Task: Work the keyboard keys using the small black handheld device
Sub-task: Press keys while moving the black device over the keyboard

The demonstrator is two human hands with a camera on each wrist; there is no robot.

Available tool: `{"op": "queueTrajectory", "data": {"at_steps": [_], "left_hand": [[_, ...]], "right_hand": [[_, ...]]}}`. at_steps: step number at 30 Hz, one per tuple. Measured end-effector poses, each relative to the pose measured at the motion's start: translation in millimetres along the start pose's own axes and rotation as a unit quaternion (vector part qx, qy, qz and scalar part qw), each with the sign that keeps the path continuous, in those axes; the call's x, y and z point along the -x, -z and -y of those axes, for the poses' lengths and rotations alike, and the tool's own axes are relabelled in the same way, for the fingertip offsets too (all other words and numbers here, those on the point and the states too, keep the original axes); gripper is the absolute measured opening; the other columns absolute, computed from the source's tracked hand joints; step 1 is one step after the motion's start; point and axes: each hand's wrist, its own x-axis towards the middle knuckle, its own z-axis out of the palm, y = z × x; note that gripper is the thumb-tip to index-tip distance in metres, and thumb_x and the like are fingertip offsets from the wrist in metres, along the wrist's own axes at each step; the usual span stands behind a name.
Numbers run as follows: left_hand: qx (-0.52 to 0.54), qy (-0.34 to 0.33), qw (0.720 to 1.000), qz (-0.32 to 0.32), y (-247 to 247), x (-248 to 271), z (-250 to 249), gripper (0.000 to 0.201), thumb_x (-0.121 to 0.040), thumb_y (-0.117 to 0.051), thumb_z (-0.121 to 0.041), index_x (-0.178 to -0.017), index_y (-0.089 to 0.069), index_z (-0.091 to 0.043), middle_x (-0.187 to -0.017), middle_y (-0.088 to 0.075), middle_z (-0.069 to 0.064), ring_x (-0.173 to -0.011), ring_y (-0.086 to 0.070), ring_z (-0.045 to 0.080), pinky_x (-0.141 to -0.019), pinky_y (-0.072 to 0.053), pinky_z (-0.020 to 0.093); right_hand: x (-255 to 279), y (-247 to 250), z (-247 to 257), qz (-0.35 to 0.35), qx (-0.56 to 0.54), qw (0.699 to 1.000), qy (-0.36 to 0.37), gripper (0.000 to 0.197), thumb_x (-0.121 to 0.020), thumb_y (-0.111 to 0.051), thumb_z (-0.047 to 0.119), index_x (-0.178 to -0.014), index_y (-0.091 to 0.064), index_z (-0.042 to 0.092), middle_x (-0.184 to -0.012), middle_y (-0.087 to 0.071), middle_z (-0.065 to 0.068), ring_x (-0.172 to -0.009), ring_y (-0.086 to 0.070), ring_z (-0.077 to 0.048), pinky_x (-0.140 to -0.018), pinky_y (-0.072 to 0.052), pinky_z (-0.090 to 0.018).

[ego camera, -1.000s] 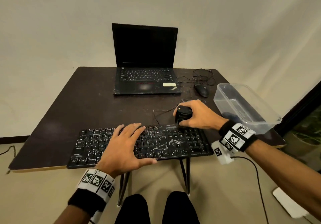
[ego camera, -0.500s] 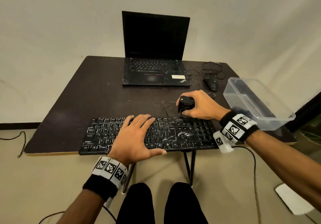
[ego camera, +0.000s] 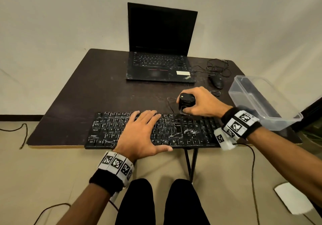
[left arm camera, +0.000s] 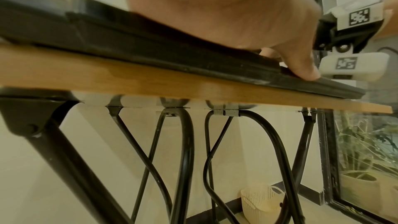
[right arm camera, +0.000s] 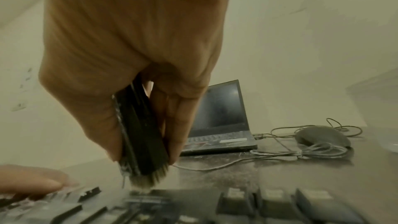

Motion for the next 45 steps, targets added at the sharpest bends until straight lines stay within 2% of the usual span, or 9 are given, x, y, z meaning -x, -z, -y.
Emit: {"op": "queueTrajectory", "data": {"at_steps": [12, 16, 20, 24, 27, 31, 39, 43, 45], "left_hand": [[0.018, -0.003, 0.999, -0.04, -3.4, 0.6, 0.8, 0.136, -0.063, -0.022, -0.111, -0.159, -0.044, -0.018, -0.165, -0.043, 0.001, -0.154, -0.036, 0.019, -0.131, -0.013, 0.049], [0.014, 0.005, 1.0, -0.016, -2.7, 0.9, 0.2, 0.138, -0.06, -0.021, -0.112, -0.163, -0.037, -0.022, -0.17, -0.034, -0.001, -0.159, -0.027, 0.016, -0.133, -0.006, 0.046], [0.022, 0.008, 0.999, -0.025, -2.8, 0.3, 0.4, 0.14, -0.059, -0.019, -0.113, -0.162, -0.039, -0.021, -0.17, -0.035, -0.001, -0.159, -0.027, 0.016, -0.133, -0.005, 0.045], [0.016, 0.006, 1.0, -0.018, -3.0, 1.1, -0.3, 0.137, -0.061, -0.023, -0.112, -0.163, -0.037, -0.021, -0.171, -0.033, -0.002, -0.159, -0.025, 0.015, -0.133, -0.004, 0.045], [0.015, 0.01, 1.0, -0.016, -1.8, 0.0, -0.3, 0.135, -0.062, -0.029, -0.11, -0.163, -0.037, -0.022, -0.171, -0.033, -0.002, -0.159, -0.024, 0.015, -0.133, -0.004, 0.045], [0.012, 0.006, 1.0, -0.018, -2.4, 0.4, -0.2, 0.136, -0.061, -0.024, -0.112, -0.162, -0.038, -0.022, -0.17, -0.035, -0.004, -0.158, -0.026, 0.014, -0.133, -0.006, 0.045], [0.012, -0.001, 0.999, -0.033, -4.6, 0.5, 1.2, 0.133, -0.063, -0.028, -0.111, -0.16, -0.042, -0.021, -0.165, -0.04, -0.003, -0.155, -0.033, 0.015, -0.132, -0.01, 0.047], [0.014, 0.001, 0.999, -0.037, -3.7, 0.5, 1.9, 0.135, -0.062, -0.026, -0.112, -0.16, -0.042, -0.021, -0.166, -0.04, -0.003, -0.155, -0.033, 0.015, -0.132, -0.01, 0.047], [0.017, 0.002, 0.999, -0.035, -4.2, 0.6, 1.5, 0.135, -0.062, -0.026, -0.112, -0.16, -0.043, -0.021, -0.166, -0.04, -0.003, -0.155, -0.033, 0.015, -0.132, -0.011, 0.047]], "right_hand": [[10.0, -8.0, 8.4, 0.016, 0.006, 0.999, 0.028, 0.027, -0.079, -0.086, 0.012, -0.101, -0.078, 0.025, -0.091, -0.079, 0.01, -0.083, -0.075, -0.008, -0.082, -0.061, -0.031], [1.3, -4.8, 6.1, -0.013, 0.018, 1.0, -0.006, 0.026, -0.077, -0.085, 0.014, -0.101, -0.077, 0.023, -0.092, -0.08, 0.007, -0.084, -0.075, -0.013, -0.084, -0.062, -0.041], [4.8, -15.5, 17.5, 0.015, 0.003, 0.999, 0.033, 0.029, -0.079, -0.087, 0.012, -0.103, -0.078, 0.025, -0.092, -0.079, 0.011, -0.082, -0.074, -0.004, -0.08, -0.06, -0.024], [-2.9, -11.1, 15.0, -0.019, 0.012, 1.0, -0.006, 0.025, -0.076, -0.084, 0.015, -0.099, -0.077, 0.023, -0.09, -0.08, 0.006, -0.081, -0.075, -0.012, -0.08, -0.063, -0.041], [4.7, -15.7, 15.7, 0.004, -0.005, 1.0, 0.015, 0.028, -0.079, -0.085, 0.014, -0.102, -0.078, 0.027, -0.094, -0.08, 0.011, -0.086, -0.076, -0.008, -0.084, -0.061, -0.029], [10.8, -7.1, 5.4, -0.031, 0.008, 0.999, -0.025, 0.026, -0.079, -0.087, 0.013, -0.102, -0.079, 0.022, -0.093, -0.08, 0.008, -0.086, -0.076, -0.012, -0.087, -0.062, -0.041], [29.8, -1.7, -11.0, -0.034, -0.028, 0.998, -0.037, 0.03, -0.077, -0.088, 0.012, -0.101, -0.079, 0.028, -0.098, -0.08, 0.01, -0.091, -0.076, -0.008, -0.09, -0.063, -0.041], [33.5, -9.8, -4.4, -0.009, -0.01, 1.0, 0.008, 0.031, -0.078, -0.087, 0.012, -0.102, -0.079, 0.03, -0.097, -0.079, 0.015, -0.089, -0.075, -0.002, -0.086, -0.06, -0.026], [29.3, -5.4, -8.6, -0.037, -0.008, 0.999, -0.01, 0.029, -0.078, -0.086, 0.013, -0.101, -0.079, 0.027, -0.096, -0.079, 0.011, -0.088, -0.075, -0.007, -0.087, -0.062, -0.035]]}}
